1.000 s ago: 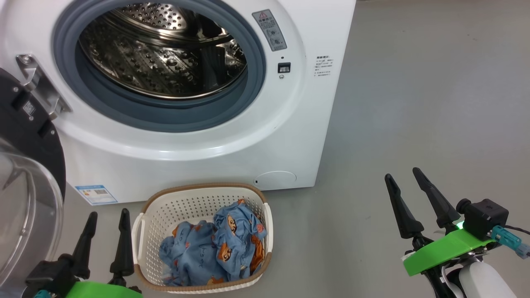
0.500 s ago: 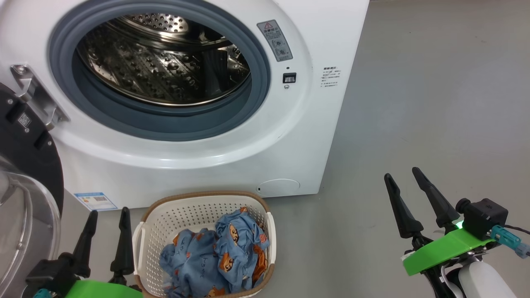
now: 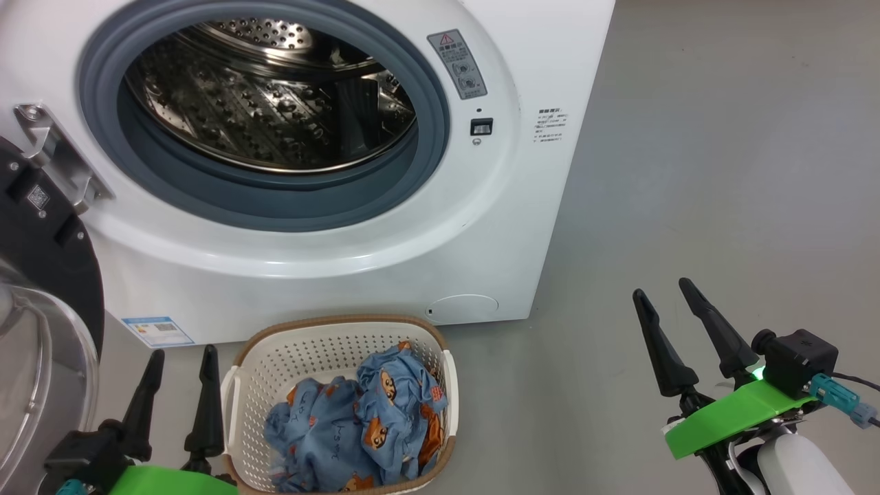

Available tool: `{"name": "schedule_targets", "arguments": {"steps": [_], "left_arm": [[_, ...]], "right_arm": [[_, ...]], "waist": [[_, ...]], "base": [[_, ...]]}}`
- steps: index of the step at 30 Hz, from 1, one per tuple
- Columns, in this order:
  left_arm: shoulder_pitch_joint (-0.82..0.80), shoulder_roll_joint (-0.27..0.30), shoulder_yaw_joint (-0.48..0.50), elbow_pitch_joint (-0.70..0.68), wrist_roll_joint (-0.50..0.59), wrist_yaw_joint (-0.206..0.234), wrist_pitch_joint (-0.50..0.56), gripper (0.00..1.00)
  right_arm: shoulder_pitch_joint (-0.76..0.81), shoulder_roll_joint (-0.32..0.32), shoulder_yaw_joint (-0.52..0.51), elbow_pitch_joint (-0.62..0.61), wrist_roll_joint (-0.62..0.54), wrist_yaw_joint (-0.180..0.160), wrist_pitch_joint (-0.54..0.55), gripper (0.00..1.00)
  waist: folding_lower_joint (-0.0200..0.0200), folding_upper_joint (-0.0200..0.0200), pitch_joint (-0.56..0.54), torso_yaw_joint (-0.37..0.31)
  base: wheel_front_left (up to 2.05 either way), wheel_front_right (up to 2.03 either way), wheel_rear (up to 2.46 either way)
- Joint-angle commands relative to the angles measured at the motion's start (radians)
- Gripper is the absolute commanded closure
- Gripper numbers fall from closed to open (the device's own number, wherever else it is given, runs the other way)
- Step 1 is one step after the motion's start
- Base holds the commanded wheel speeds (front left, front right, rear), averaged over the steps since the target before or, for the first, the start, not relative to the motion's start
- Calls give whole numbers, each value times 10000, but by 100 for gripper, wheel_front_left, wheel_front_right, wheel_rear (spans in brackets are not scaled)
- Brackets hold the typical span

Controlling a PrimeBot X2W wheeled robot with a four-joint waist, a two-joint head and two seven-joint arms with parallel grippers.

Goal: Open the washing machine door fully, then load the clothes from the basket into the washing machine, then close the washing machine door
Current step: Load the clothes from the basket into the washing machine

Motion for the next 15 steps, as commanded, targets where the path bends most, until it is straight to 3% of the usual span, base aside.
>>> {"name": "schedule_targets", "arguments": {"steps": [1, 15], "left_arm": [[-432, 237, 303, -182, 94, -27, -82, 0], [-552, 282, 320, -163, 59, -30, -82, 0]], "right_arm": [[-244, -101, 191, -217, -16, 63, -120, 0], [-309, -65, 132, -277, -9, 63, -120, 0]], "waist": [[0, 0, 5, -3], [0, 0, 288, -44]], "base": [[0, 0, 0], [0, 0, 0]]}}
